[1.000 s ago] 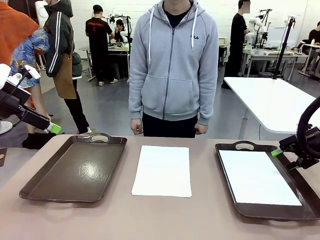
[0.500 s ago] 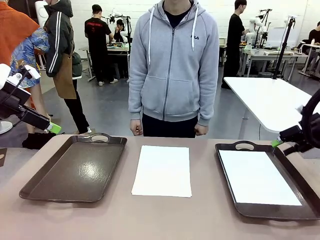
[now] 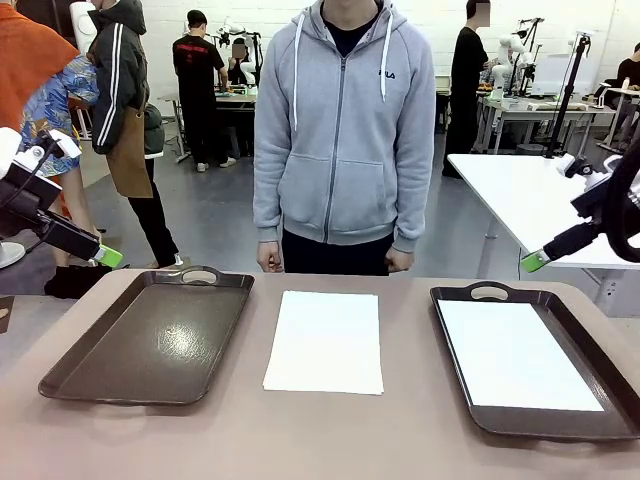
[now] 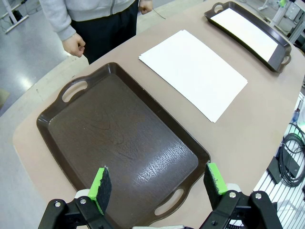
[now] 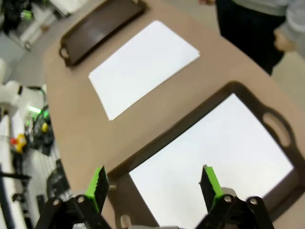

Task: Sort the A4 documents.
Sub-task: Receive the A4 Paper.

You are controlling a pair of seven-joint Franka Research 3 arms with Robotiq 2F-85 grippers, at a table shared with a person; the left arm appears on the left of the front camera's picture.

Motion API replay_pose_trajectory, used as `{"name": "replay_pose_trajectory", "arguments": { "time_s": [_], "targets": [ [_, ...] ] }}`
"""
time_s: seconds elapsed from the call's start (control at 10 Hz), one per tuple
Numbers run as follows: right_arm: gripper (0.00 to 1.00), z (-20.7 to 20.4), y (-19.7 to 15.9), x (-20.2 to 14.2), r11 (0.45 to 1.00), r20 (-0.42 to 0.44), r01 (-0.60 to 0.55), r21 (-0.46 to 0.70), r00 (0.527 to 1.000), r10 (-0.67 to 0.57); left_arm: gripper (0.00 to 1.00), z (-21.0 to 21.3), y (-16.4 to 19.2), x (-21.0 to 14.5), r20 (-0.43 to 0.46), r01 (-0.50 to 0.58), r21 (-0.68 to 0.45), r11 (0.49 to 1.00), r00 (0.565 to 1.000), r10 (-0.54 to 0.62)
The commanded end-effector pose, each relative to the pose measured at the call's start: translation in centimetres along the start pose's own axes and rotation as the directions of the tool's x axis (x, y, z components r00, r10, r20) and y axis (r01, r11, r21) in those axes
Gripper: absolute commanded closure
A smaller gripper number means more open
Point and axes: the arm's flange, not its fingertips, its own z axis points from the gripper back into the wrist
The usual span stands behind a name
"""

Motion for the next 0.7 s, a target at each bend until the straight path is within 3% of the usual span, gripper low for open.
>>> {"name": "replay_pose_trajectory", "arguments": {
  "time_s": [0.0,0.3,0.6],
  "targets": [
    [0.00,0.6,3.0,-1.8,0.983,0.047,-0.163,-0.083,0.985,0.167,0.00,0.0,0.0,-0.1,0.002,-0.001,-0.007,1.000,1.000,0.001],
    [0.00,1.4,5.4,-1.5,0.961,0.117,-0.230,-0.151,0.962,0.249,0.00,0.0,0.0,-0.1,0.002,-0.001,-0.007,1.000,1.000,0.001],
    [0.00,2.0,5.9,-0.2,0.967,0.183,-0.222,-0.125,0.953,0.242,0.00,0.0,0.0,-0.1,0.002,-0.001,-0.007,1.000,1.000,0.001]
  ]
}}
